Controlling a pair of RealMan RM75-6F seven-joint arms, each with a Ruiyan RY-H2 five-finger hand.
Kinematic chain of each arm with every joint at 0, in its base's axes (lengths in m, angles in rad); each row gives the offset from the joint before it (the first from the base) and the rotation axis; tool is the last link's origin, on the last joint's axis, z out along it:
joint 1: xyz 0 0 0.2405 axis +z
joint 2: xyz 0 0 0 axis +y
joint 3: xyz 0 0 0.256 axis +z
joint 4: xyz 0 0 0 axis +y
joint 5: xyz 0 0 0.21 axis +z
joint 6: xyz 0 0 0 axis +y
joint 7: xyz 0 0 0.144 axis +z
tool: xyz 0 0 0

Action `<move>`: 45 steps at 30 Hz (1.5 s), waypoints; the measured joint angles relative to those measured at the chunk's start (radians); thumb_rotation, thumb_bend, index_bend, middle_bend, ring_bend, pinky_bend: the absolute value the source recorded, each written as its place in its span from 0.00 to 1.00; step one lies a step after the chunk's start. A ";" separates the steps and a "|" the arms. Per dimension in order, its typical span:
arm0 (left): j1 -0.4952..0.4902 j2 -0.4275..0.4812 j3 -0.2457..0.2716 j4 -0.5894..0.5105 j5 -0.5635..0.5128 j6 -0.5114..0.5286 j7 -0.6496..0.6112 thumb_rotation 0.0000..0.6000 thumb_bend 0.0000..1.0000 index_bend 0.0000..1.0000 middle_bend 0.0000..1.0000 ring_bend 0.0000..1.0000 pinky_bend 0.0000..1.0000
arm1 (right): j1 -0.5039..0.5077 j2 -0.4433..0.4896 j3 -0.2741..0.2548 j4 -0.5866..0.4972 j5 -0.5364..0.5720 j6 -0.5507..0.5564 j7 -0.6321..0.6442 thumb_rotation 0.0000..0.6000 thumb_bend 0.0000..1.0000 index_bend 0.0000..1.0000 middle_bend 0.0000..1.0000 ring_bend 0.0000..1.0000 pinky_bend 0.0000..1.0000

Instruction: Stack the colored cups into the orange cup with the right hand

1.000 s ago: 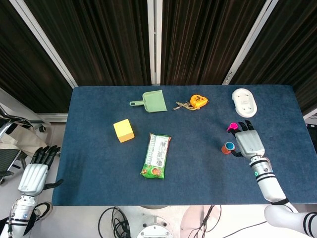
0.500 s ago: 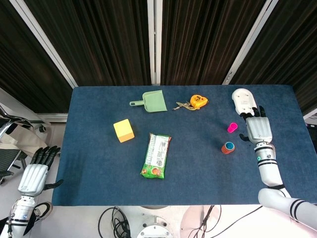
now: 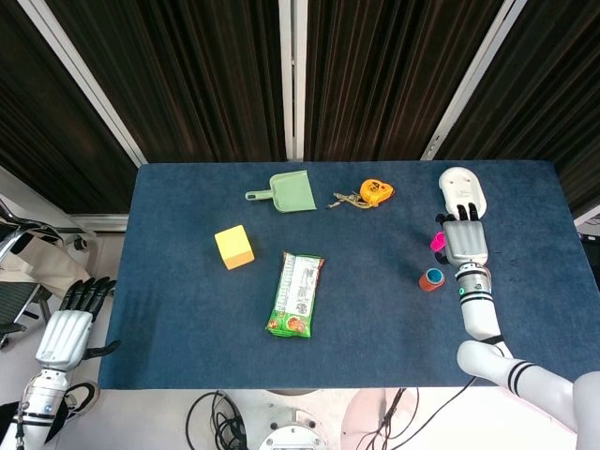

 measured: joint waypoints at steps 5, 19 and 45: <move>0.001 0.000 0.000 0.006 0.000 0.003 -0.009 1.00 0.08 0.09 0.04 0.00 0.00 | 0.010 -0.021 0.006 0.032 0.026 -0.007 -0.037 1.00 0.15 0.27 0.32 0.07 0.00; 0.000 0.001 -0.002 0.011 -0.002 0.001 -0.016 1.00 0.08 0.09 0.04 0.00 0.00 | 0.019 -0.063 0.011 0.097 0.052 -0.038 -0.061 1.00 0.24 0.38 0.41 0.11 0.00; 0.003 0.003 -0.004 0.009 -0.005 0.006 -0.016 1.00 0.08 0.09 0.04 0.00 0.00 | -0.008 -0.023 0.026 -0.002 -0.043 0.046 -0.002 1.00 0.30 0.56 0.54 0.20 0.00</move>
